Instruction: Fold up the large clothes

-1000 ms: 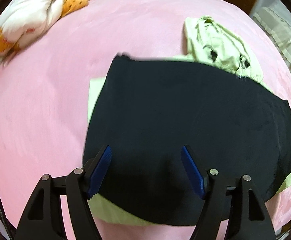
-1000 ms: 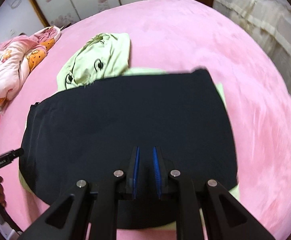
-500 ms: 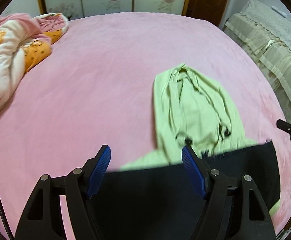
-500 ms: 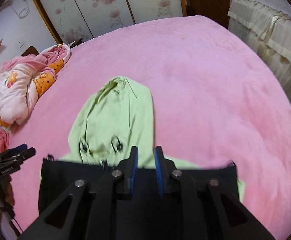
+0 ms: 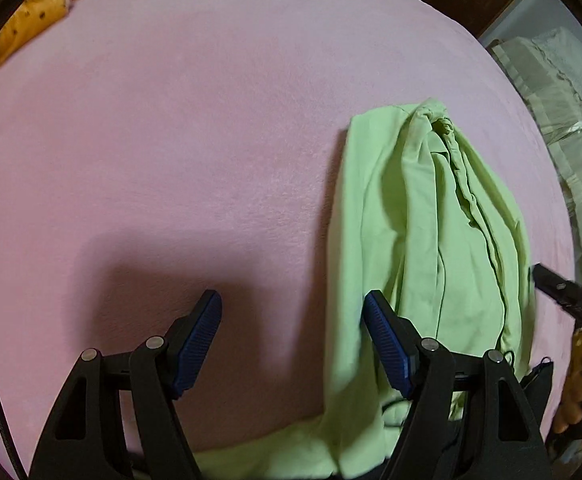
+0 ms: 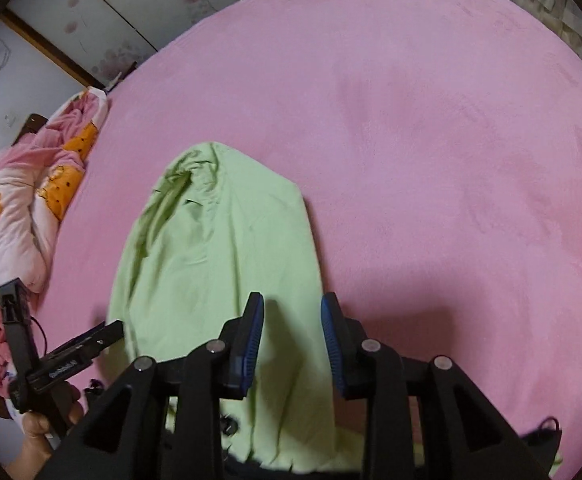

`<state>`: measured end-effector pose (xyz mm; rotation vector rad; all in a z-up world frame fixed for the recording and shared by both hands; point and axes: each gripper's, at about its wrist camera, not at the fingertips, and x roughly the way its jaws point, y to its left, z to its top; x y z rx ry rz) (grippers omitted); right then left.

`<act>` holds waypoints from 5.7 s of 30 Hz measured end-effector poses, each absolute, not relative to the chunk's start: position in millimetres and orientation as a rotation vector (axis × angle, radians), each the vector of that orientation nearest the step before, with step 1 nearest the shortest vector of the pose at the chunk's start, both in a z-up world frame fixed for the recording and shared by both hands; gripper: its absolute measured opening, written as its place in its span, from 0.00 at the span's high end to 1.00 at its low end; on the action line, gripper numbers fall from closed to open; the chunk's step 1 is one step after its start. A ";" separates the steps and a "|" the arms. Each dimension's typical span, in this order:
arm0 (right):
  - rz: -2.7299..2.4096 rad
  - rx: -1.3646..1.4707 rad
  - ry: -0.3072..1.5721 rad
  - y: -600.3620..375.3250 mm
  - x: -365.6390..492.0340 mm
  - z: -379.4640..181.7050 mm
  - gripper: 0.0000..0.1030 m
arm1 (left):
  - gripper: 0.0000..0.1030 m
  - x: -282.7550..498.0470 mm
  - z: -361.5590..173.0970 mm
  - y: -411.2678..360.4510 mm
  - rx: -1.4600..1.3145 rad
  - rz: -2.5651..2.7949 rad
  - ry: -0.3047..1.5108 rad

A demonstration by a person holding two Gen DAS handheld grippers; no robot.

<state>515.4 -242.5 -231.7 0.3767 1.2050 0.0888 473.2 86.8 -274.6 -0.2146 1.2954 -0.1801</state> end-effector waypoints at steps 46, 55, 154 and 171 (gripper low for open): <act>0.130 0.261 1.078 -269.4 192.7 -230.0 0.92 | 0.90 128.7 -247.9 180.5 -0.327 -0.230 1.127; 0.168 0.365 1.103 -254.8 167.4 -225.5 0.75 | 0.77 109.2 -232.1 177.7 -0.432 -0.348 1.139; 0.121 0.041 1.218 -169.8 60.2 -105.1 0.97 | 0.41 48.4 -167.6 59.3 -0.254 -0.349 1.398; 0.256 0.021 1.067 -136.3 151.5 -200.1 0.97 | 0.38 33.0 -284.5 130.7 -0.662 -0.169 1.138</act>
